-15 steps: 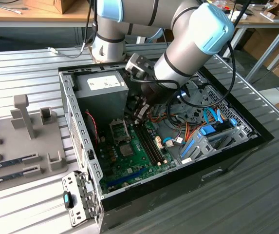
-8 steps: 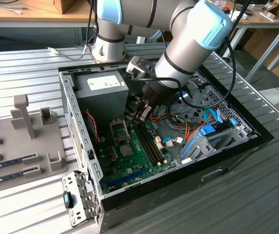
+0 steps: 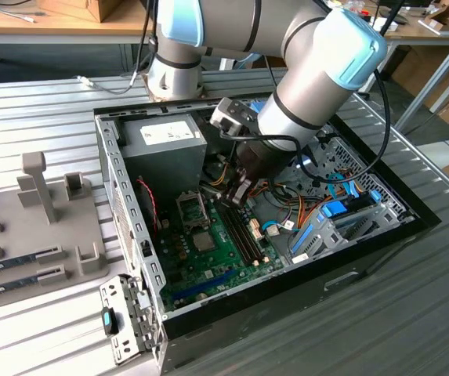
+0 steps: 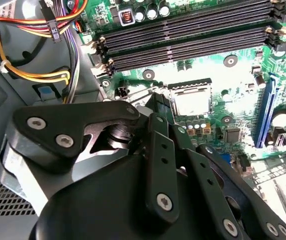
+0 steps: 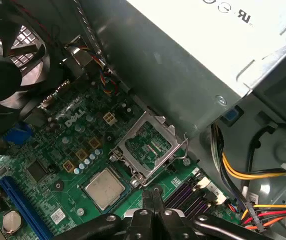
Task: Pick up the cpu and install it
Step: 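Place the cpu into insertion slot, then close the cpu cover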
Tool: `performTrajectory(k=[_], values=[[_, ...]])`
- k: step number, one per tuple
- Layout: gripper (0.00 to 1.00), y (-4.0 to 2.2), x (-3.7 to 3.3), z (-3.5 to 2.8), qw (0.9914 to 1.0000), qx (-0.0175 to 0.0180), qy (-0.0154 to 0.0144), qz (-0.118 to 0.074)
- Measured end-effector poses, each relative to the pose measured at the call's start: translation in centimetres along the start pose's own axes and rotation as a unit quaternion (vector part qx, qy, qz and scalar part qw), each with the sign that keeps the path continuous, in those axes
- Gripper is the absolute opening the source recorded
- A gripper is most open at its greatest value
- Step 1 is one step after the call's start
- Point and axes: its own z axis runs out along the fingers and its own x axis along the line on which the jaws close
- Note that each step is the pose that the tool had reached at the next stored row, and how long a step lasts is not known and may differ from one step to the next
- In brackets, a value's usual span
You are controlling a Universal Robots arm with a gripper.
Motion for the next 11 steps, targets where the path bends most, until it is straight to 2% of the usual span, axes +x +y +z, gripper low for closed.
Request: performTrajectory(k=[11], values=[[0.11, -0.03, 0.00, -0.01, 1.00000, 0.0000, 0.0000, 0.000]])
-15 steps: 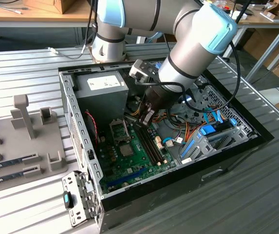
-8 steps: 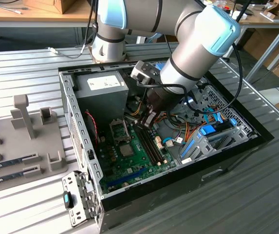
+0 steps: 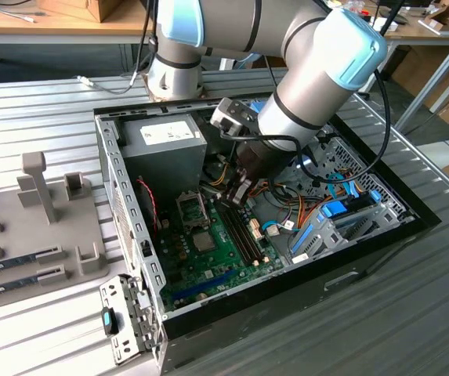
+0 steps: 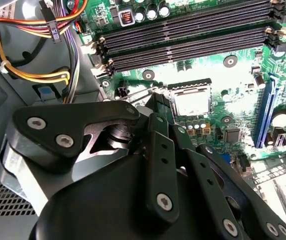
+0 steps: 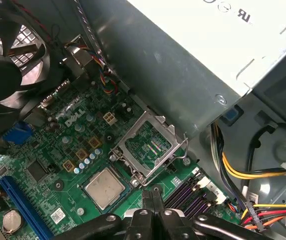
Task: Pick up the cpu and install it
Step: 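Close the cpu cover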
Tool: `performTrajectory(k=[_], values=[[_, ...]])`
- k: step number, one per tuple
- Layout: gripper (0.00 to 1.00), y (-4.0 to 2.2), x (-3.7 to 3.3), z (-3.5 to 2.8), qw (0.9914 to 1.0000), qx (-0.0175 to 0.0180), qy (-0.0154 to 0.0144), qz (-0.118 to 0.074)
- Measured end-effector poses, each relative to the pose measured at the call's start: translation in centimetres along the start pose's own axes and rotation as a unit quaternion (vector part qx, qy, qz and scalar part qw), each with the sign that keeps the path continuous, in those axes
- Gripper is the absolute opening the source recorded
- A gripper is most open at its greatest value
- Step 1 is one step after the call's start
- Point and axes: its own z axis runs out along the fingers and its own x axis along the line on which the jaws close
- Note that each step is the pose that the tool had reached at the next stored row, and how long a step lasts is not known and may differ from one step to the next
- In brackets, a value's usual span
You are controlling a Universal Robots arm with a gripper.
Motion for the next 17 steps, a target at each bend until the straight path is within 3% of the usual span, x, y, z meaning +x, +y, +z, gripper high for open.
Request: performTrajectory(k=[2, 5, 6, 8, 9, 11, 12, 13, 16, 17], values=[[0.11, -0.03, -0.01, 0.13, 1.00000, -0.0001, -0.0002, 0.000], [0.11, -0.68, -0.60, 0.69, 0.99996, -0.0011, -0.0018, 0.008], [0.11, -0.80, -0.72, 0.78, 0.99993, -0.0024, -0.0032, 0.011], [0.11, -0.82, -0.73, 0.86, 0.99978, -0.0078, -0.0098, 0.017], [0.11, -0.83, -0.74, 0.87, 0.99958, -0.0143, -0.0168, 0.019], [0.11, -0.82, -0.74, 0.88, 0.99871, -0.0314, -0.0345, 0.020], [0.11, -0.82, -0.74, 0.88, 0.99764, -0.0449, -0.0481, 0.020], [0.11, -0.82, -0.74, 0.87, 0.99678, -0.0534, -0.0567, 0.019], [0.11, -0.82, -0.74, 0.87, 0.99415, -0.0736, -0.0771, 0.017], [0.11, -0.82, -0.73, 0.89, 0.99255, -0.0834, -0.0871, 0.017]])
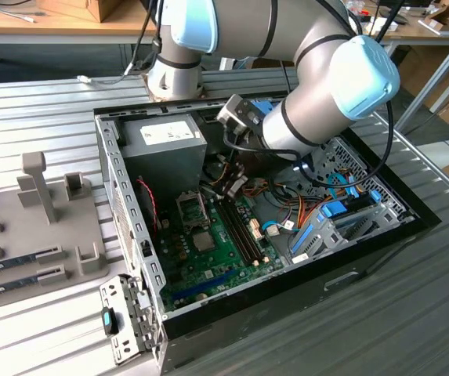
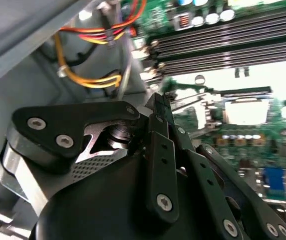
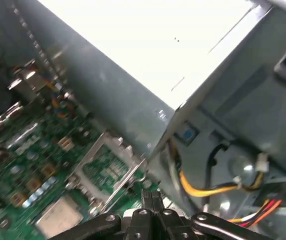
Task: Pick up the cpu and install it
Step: 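Close the cpu cover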
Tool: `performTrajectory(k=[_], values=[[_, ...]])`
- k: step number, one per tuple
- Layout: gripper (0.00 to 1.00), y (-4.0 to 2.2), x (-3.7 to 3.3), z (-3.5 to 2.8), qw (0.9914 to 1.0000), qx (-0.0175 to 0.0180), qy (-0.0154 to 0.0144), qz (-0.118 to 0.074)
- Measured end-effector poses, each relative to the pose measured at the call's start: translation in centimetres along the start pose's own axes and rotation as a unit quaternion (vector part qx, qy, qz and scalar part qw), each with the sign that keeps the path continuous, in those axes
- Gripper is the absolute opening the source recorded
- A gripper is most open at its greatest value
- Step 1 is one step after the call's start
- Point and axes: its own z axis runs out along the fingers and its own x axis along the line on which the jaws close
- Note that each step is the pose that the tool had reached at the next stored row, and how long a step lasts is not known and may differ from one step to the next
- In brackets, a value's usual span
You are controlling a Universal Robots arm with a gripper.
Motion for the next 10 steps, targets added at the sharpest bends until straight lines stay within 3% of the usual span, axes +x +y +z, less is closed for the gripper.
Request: performTrajectory(k=[1, 6, 10], values=[[0.11, -0.05, -0.01, 0.10, 1.00000, -0.0017, -0.0017, 0.000], [0.11, -0.44, 0.04, 0.98, 0.99999, -0.0031, -0.0006, 0.002], [0.11, -0.45, -0.05, 1.30, 0.99999, -0.0049, -0.0020, 0.001]])
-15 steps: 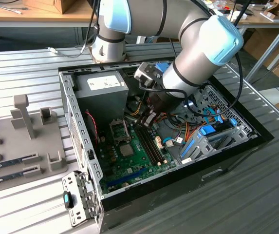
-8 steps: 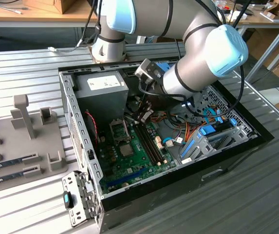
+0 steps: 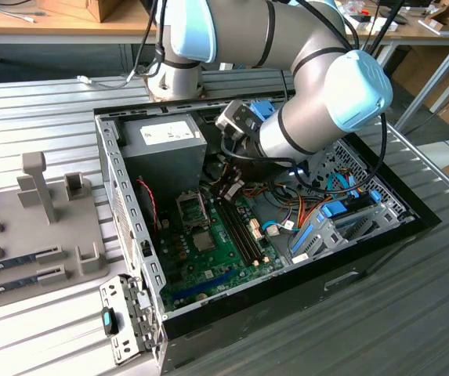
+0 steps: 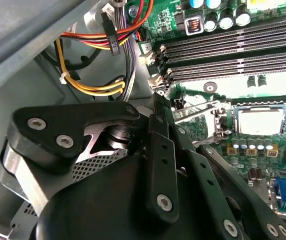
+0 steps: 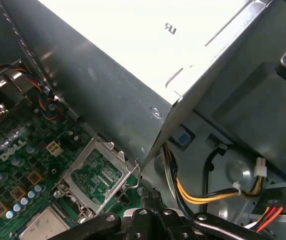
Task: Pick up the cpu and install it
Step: 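Close the cpu cover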
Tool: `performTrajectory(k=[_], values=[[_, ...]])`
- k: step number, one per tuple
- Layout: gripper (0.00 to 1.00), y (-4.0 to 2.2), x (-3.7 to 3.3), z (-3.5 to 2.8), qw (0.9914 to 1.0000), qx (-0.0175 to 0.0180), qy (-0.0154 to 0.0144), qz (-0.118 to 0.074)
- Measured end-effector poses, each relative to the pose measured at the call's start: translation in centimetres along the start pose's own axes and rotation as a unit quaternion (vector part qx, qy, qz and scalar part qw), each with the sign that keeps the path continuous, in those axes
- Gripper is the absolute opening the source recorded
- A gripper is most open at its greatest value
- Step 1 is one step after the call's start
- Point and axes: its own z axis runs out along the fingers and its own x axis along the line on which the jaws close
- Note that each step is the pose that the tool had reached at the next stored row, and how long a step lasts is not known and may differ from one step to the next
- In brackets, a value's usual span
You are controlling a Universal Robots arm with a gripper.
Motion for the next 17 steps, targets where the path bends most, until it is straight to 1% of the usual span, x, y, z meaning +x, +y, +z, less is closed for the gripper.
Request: performTrajectory(k=[3, 6, 10, 14, 17], values=[[0.11, 0.02, -0.07, 0.23, 1.00000, -0.0006, -0.0005, 0.000], [0.11, 0.04, 0.03, 0.63, 1.00000, -0.0010, -0.0009, 0.000], [0.11, 0.06, 0.03, 0.96, 1.00000, -0.0013, -0.0011, 0.000], [0.11, 0.32, 0.03, 1.29, 1.00000, -0.0016, -0.0014, 0.000], [0.11, 0.60, 0.35, 1.39, 1.00000, -0.0015, -0.0014, -0.001]])
